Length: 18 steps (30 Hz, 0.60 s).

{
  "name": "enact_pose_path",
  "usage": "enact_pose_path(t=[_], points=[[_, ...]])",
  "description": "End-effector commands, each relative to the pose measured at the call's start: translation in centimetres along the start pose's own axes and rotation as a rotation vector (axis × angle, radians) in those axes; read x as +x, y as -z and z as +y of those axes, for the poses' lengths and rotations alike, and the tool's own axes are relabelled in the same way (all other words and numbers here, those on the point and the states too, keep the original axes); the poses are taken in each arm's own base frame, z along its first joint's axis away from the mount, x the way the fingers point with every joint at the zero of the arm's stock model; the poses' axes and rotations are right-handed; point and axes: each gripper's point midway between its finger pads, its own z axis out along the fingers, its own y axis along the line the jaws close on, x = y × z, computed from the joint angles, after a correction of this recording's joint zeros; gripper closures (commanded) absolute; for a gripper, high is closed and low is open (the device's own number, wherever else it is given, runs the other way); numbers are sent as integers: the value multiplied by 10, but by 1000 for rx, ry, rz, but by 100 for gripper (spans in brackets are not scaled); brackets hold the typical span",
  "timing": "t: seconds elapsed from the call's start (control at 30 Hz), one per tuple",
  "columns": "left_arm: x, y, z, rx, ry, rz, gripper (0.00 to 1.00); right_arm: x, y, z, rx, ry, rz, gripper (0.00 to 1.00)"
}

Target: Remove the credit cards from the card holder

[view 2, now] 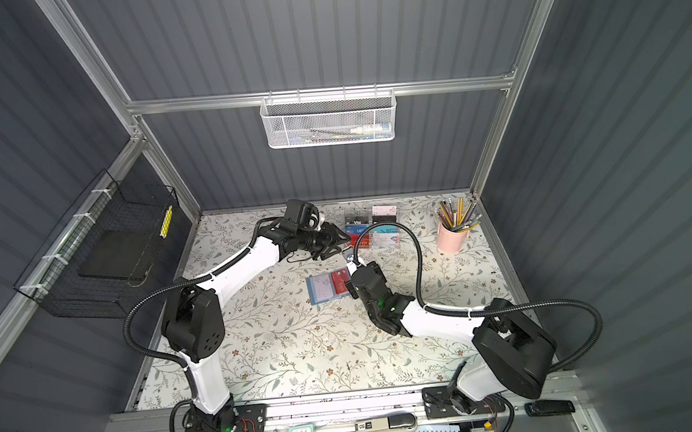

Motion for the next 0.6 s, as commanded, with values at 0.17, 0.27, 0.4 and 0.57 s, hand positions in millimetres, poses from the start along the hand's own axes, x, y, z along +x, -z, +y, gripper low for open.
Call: enact_pose_path(t=[0.17,0.27,0.4,0.57], points=[[2,-2,-4,-23,-38,21,64,-3,0,-5,61,31,-18,100],[3,-4,-1,-28,-40,24,70,-2,1,-5,60,29,-18,100],[4,-6,1,-32,-37,30,81,-3,3,-6,59,23,-21,100],[4,-7,0,-40,-51,26,85,-2,3,-5,52,21,-17,100]])
